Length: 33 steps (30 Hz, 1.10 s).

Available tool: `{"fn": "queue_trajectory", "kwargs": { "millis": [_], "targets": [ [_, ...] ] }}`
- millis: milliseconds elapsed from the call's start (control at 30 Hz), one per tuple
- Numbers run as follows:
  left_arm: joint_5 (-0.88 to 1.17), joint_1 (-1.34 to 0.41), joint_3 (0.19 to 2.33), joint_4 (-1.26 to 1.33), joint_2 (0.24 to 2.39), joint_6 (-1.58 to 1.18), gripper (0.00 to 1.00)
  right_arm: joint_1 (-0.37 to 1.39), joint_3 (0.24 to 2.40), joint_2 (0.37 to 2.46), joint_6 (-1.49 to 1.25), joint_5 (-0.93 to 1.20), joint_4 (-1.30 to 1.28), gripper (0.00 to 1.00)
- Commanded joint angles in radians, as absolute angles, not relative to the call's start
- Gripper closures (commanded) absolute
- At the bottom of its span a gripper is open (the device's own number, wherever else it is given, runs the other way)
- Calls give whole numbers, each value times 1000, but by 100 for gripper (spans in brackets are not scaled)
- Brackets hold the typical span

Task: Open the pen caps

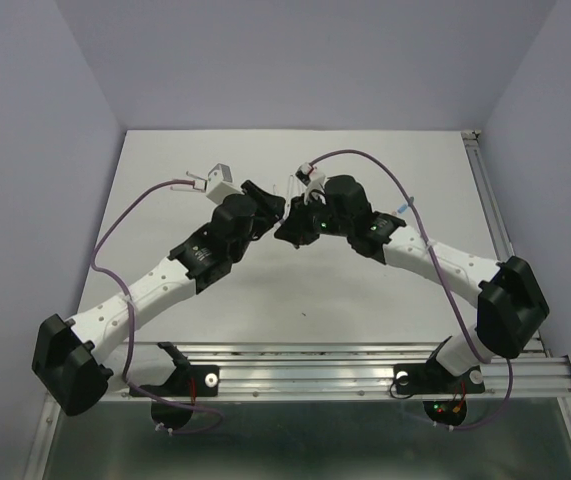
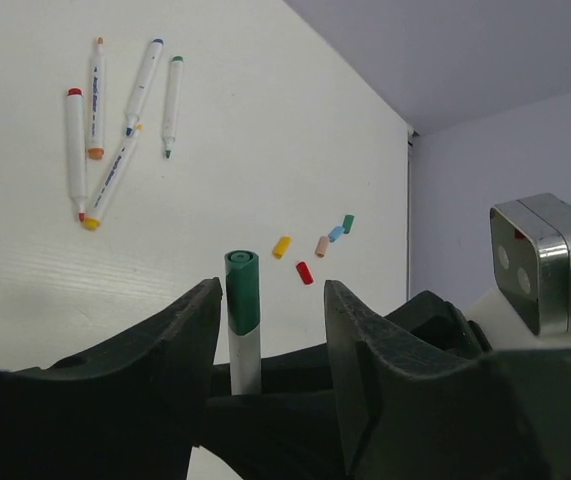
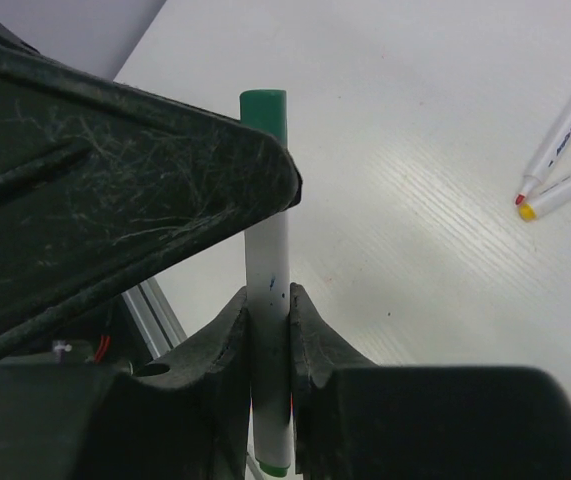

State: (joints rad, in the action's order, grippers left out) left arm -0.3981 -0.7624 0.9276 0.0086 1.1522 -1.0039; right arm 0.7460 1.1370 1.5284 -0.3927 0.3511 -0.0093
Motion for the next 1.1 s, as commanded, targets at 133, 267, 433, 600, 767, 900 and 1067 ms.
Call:
{"fn": "queue_trajectory", "kwargs": {
  "millis": [133,267,433,600,767,900,1067],
  "targets": [
    [-434,-767,988,6,1174,-985,44,755,1141,1462,-419,406,5,99],
    [-445,-767,980,6,1163,-991,56,755,1126,1445,-436,429,18,99],
    [-445,-767,980,8,1164,-994,76,755,1124,1445,-436,479,9,99],
    [-472,-767,982,3,1164,-989,84,755,1095,1424,-431,508,-26,99],
    [-552,-764,1005,-28,1167,-974,95,755,1025,1355,-414,564,-69,99],
    [-636,-721,1038,-35,1192,-963,100,753,933,1289,-405,671,-124,99],
    [-592,-618,1094,-26,1262,-957,100,756,781,1177,-437,747,-153,99]
  ]
}}
